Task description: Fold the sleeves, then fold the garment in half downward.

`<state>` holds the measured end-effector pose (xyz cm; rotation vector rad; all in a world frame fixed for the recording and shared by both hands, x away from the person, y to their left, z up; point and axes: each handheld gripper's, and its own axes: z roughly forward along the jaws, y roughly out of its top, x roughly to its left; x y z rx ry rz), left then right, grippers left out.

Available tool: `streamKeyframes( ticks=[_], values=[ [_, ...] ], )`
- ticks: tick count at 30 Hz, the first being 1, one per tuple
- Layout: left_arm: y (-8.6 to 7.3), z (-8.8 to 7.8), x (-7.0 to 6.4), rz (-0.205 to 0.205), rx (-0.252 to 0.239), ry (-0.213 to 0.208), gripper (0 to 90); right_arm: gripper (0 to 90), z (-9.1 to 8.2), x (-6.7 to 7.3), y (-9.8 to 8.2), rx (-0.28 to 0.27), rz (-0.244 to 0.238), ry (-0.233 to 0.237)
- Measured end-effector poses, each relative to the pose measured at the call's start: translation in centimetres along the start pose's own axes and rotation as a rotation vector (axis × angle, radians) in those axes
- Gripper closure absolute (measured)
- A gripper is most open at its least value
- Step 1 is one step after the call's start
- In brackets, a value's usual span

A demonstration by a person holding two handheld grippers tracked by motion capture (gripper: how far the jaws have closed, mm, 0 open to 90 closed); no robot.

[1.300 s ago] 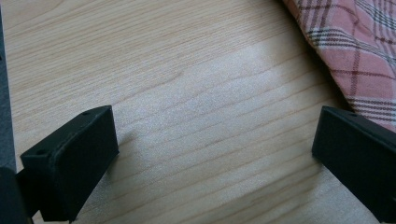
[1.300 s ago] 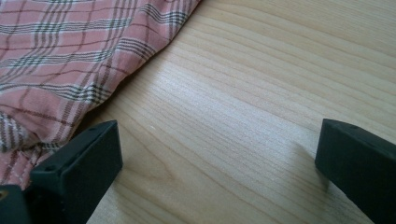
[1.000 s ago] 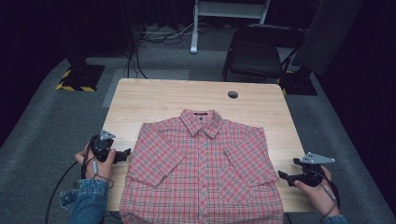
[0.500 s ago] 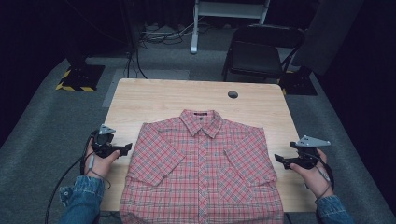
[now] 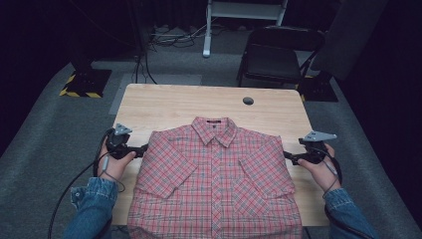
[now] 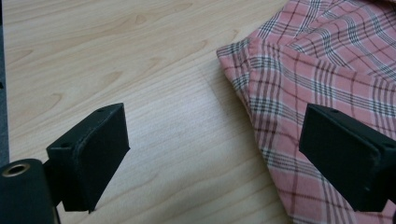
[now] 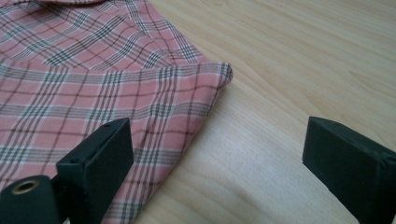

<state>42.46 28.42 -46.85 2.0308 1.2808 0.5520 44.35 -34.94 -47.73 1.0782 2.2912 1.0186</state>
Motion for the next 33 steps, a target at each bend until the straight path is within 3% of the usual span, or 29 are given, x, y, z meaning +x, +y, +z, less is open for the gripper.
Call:
streamKeyframes(
  ticks=[8, 16, 25, 33],
  values=[
    [0.6, 1.4, -0.7, 0.03, 0.009, -0.019, 10.1, 15.4, 2.0, -0.1, 1.2, -0.004, -0.029, 0.028],
    [0.6, 2.1, -0.9, 0.032, 0.026, -0.022, 10.3, 17.3, 4.2, 0.4, 2.1, -0.001, -0.036, 0.069],
    [1.1, 3.1, -0.7, 0.036, 0.045, -0.043, 9.9, 20.2, 5.4, 0.1, 2.2, 0.011, -0.028, 0.077],
    [1.2, 4.6, -0.9, 0.056, 0.065, -0.081, 23.2, 27.7, 6.1, -0.5, 2.0, 0.052, -0.047, 0.08]
  ],
)
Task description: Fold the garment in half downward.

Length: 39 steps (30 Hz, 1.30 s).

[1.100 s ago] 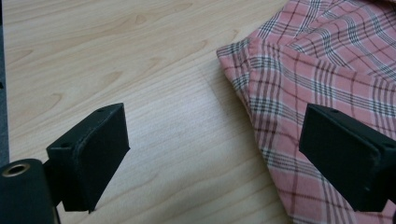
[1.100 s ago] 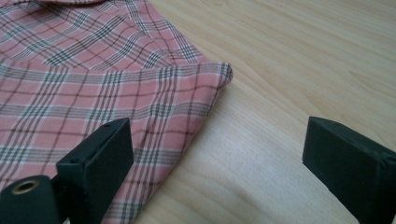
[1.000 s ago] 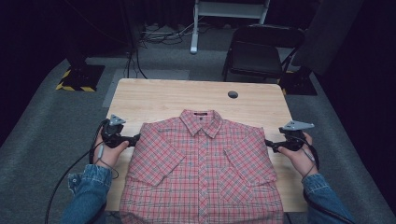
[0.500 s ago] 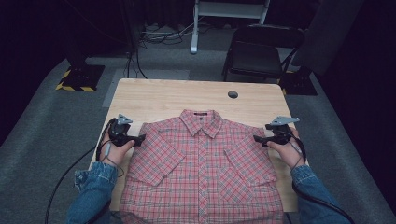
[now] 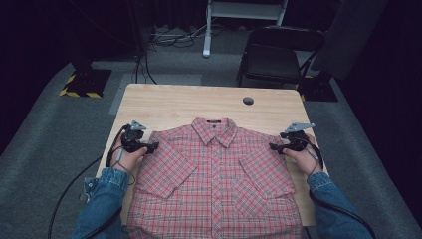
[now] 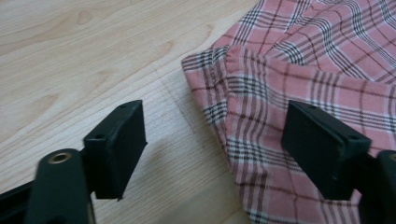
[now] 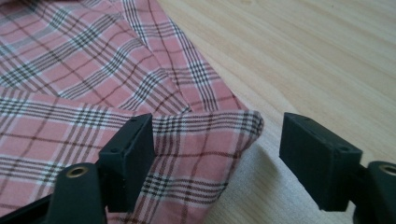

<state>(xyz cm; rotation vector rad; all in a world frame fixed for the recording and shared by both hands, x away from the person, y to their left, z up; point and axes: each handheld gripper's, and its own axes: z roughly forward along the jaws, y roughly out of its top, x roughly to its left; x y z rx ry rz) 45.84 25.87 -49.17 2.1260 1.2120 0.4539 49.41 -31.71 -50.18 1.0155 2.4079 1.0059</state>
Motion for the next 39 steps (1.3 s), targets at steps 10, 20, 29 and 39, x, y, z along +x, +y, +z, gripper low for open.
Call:
streamKeyframes(
  ticks=[10, 20, 29, 39],
  values=[
    [0.4, 1.1, 0.0, -0.003, 0.033, -0.02, 31.9, 38.7, 0.2, -0.7, -0.2, 0.004, 0.041, 0.055],
    [0.9, 1.6, 0.5, 0.0, 0.007, -0.034, 43.9, 62.0, 0.2, -1.0, 0.3, 0.023, 0.051, 0.088],
    [1.1, 1.6, 0.6, -0.026, 0.007, -0.069, 75.8, 81.3, 0.1, -0.7, 0.5, 0.038, 0.045, 0.118],
    [1.7, 1.9, 0.6, -0.038, -0.002, -0.048, 80.2, 85.2, -0.6, -1.3, 0.7, 0.024, 0.045, 0.052]
  ],
)
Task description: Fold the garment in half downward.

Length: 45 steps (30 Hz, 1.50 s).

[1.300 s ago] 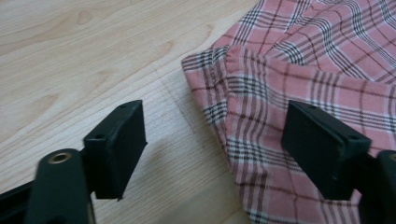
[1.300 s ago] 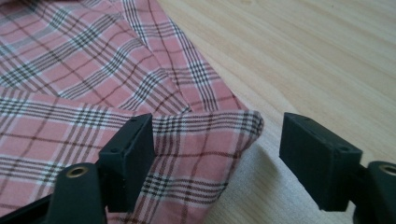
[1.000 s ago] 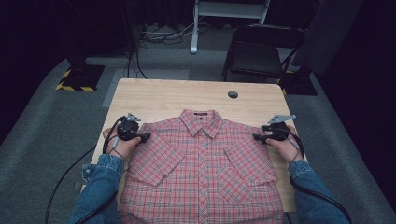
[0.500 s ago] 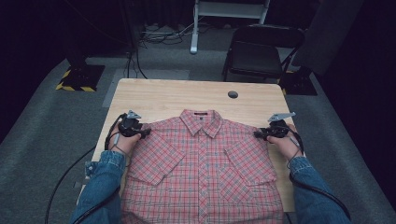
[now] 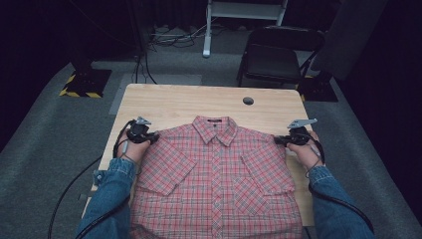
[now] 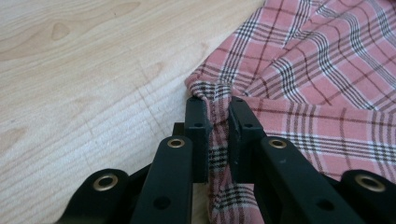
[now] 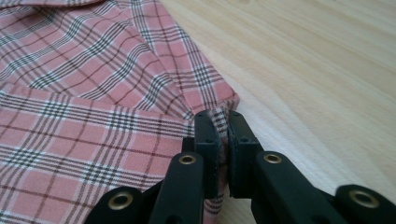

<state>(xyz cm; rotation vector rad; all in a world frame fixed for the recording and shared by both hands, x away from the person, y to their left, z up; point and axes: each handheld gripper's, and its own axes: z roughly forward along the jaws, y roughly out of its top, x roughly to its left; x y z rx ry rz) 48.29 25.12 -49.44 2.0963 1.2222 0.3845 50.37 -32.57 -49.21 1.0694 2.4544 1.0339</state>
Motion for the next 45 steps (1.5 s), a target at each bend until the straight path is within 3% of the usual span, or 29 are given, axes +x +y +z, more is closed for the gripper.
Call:
streamKeyframes(
  ticks=[6, 11, 20, 28, 34, 40, 43, 45],
  values=[
    [0.6, 0.4, 0.5, -0.034, -0.03, -0.011, 80.7, 85.3, -0.2, -0.7, 0.0, -0.014, 0.016, -0.027],
    [1.4, 0.6, 0.8, -0.035, -0.036, -0.006, 80.8, 85.3, -0.3, -1.2, 0.4, -0.019, 0.018, -0.043],
    [3.7, 0.2, 1.8, -0.052, -0.074, -0.013, 80.8, 85.2, -0.7, -2.6, 2.6, -0.083, 0.055, -0.049],
    [5.2, -0.1, 2.6, -0.077, -0.1, -0.025, 80.7, 85.2, -1.3, -3.1, 4.3, -0.122, 0.038, -0.061],
    [6.7, -0.3, 2.9, -0.056, -0.099, -0.009, 80.8, 85.3, -1.8, -3.5, 6.0, -0.127, 0.012, -0.088],
    [6.3, 0.0, 2.9, -0.077, -0.104, -0.031, 80.8, 85.2, -1.5, -3.5, 6.3, -0.121, 0.006, -0.078],
    [6.1, -0.9, 2.9, -0.089, -0.129, -0.044, 80.7, 85.2, -1.8, -3.3, 6.3, -0.137, 0.007, -0.069],
    [6.1, -1.8, 2.5, -0.076, -0.145, -0.045, 80.7, 85.2, -2.5, -3.1, 6.2, -0.155, 0.011, -0.066]
  ],
)
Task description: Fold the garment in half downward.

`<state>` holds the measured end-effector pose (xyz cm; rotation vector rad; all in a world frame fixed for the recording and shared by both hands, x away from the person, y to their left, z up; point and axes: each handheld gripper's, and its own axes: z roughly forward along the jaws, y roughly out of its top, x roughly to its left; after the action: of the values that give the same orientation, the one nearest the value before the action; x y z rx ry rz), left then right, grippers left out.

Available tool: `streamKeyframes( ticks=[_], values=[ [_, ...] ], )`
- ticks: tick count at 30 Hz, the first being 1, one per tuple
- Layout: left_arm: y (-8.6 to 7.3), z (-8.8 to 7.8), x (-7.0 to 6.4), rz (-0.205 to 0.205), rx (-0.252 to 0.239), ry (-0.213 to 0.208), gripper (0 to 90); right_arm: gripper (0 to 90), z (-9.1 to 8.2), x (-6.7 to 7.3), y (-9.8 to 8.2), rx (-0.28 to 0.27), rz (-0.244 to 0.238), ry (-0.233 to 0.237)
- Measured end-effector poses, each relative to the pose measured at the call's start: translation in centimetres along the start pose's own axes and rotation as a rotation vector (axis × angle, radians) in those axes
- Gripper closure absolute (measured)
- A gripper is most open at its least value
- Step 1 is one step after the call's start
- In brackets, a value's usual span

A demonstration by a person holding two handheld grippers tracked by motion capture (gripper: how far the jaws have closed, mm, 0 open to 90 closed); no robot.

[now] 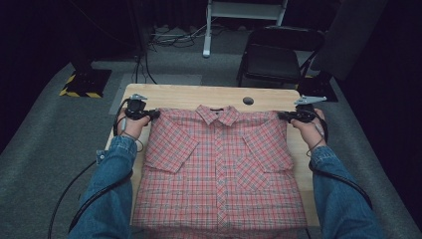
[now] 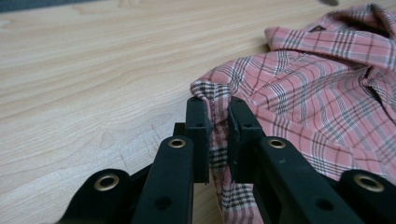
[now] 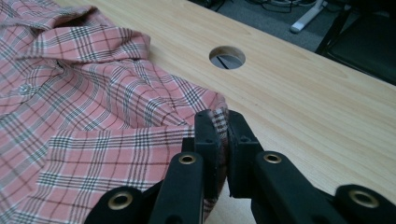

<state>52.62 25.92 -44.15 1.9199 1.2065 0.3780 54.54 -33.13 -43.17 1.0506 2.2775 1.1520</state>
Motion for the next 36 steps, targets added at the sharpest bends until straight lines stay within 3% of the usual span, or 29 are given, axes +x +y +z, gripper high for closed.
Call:
streamKeyframes(
  ticks=[4, 12, 22, 26, 36],
  values=[
    [0.3, -1.9, -1.0, 0.035, -0.017, -0.009, 80.6, 85.3, -2.0, 0.5, 0.0, -0.045, 0.015, 0.02],
    [0.1, -4.9, -2.2, 0.038, -0.046, -0.023, 80.5, 85.2, -5.3, 1.8, -0.1, -0.073, 0.026, 0.051],
    [-1.1, -8.1, -4.4, 0.075, -0.054, -0.043, 80.4, 85.2, -9.3, 4.4, -0.2, -0.091, -0.037, 0.099],
    [-1.3, -8.9, -5.0, 0.09, -0.052, -0.047, 80.4, 85.2, -10.4, 4.8, -0.8, -0.09, -0.034, 0.104],
    [-4.2, -12.5, -7.4, 0.156, -0.05, -0.075, 80.3, 85.2, -14.0, 7.0, -2.6, -0.105, -0.071, 0.13]
  ],
)
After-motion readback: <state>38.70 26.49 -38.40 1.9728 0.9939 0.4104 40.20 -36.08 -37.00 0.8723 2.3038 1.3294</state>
